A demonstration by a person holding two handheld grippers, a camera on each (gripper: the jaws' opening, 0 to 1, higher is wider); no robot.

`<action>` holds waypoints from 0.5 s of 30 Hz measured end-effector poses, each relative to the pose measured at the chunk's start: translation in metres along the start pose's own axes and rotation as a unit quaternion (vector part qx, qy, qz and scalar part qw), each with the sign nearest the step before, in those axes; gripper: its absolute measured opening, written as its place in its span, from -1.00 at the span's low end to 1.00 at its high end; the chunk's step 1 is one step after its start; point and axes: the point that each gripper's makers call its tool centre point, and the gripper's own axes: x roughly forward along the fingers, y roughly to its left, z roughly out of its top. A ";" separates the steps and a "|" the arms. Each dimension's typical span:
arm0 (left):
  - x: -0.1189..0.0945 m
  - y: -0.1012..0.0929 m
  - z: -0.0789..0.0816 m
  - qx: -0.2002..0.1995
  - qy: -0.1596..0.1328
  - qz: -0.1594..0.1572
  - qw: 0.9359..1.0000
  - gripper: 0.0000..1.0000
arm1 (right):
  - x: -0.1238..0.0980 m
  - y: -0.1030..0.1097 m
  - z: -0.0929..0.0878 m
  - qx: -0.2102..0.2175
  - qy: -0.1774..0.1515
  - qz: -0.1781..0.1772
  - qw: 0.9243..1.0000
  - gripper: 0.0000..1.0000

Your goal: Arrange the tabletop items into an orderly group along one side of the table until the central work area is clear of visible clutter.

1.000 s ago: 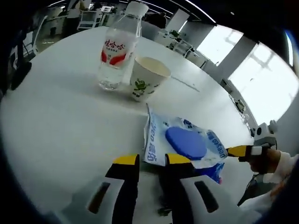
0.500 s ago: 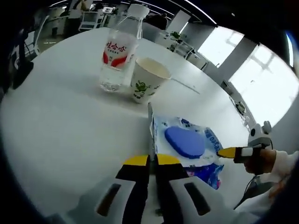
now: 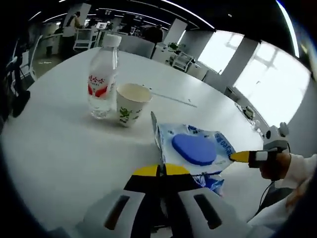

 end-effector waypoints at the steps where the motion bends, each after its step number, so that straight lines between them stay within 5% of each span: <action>1: 0.001 -0.003 0.002 0.006 -0.002 -0.002 1.000 -1.00 | -0.002 -0.001 0.002 -0.001 -0.003 -0.001 1.000 -1.00; 15: 0.013 -0.023 0.021 0.054 -0.011 -0.024 0.998 -1.00 | -0.019 -0.008 0.027 -0.022 -0.044 -0.020 0.999 -1.00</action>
